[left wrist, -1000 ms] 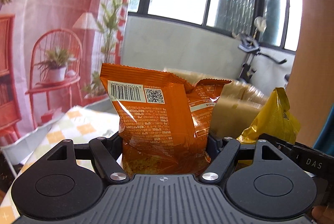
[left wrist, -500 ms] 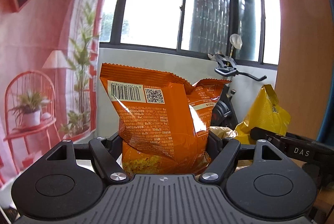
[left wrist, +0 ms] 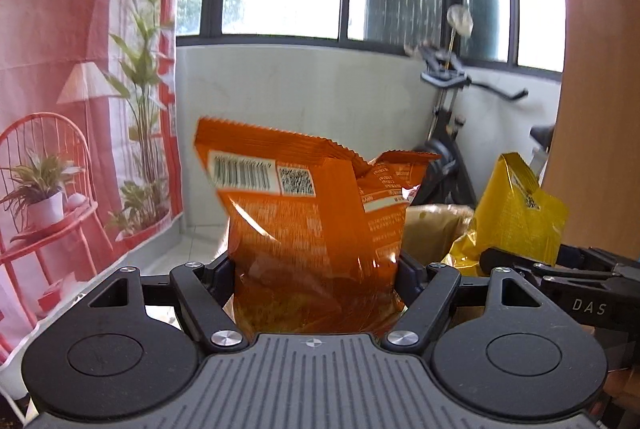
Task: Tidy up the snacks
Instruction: 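Lift both bags and carry them over the floor box, then open both grippers to drop the orange and yellow bags into the box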
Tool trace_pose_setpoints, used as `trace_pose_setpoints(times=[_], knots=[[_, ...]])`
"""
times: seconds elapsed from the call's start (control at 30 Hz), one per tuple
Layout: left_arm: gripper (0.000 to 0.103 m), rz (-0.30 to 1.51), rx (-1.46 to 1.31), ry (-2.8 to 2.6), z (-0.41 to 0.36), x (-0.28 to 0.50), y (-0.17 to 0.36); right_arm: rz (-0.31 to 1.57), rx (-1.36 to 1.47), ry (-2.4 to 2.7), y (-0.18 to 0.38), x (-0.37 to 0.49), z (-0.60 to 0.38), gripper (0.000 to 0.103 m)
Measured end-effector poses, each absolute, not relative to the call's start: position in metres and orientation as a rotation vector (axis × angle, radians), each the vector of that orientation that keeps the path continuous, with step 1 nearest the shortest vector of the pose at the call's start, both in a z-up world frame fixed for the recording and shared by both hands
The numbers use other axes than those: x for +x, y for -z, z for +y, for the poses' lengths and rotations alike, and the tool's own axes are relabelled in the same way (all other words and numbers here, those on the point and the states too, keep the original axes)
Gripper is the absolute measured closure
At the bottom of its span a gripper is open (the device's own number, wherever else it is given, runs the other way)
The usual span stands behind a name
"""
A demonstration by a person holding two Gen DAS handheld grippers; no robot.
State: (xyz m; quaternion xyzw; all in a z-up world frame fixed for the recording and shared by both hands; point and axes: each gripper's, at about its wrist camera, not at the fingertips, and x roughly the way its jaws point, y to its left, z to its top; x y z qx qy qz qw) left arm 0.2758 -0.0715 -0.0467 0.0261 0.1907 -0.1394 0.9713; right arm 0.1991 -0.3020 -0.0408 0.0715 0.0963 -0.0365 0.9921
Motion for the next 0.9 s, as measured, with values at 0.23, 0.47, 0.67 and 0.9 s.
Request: trace_pose_setpoints(times=[0.23, 0.47, 0.67, 0.9], knots=[[0.024, 0.428, 0.071, 0.307, -0.073, 0.292, 0.054, 0.273, 0.16, 0.062, 0.055, 0.216, -0.311, 0.014], [0.016, 0.473, 0.068, 0.29, -0.073, 0.311, 0.057, 0.358, 0.126, 0.057, 0.056, 0.239, -0.311, 0.011], [0.013, 0.446, 0.064, 0.272, -0.066, 0.304, 0.05, 0.362, 0.11, 0.078, 0.054, 0.242, -0.312, 0.01], [0.012, 0.441, 0.043, 0.256, -0.056, 0.289, 0.044, 0.398, 0.04, 0.037, 0.049, 0.244, -0.302, 0.004]])
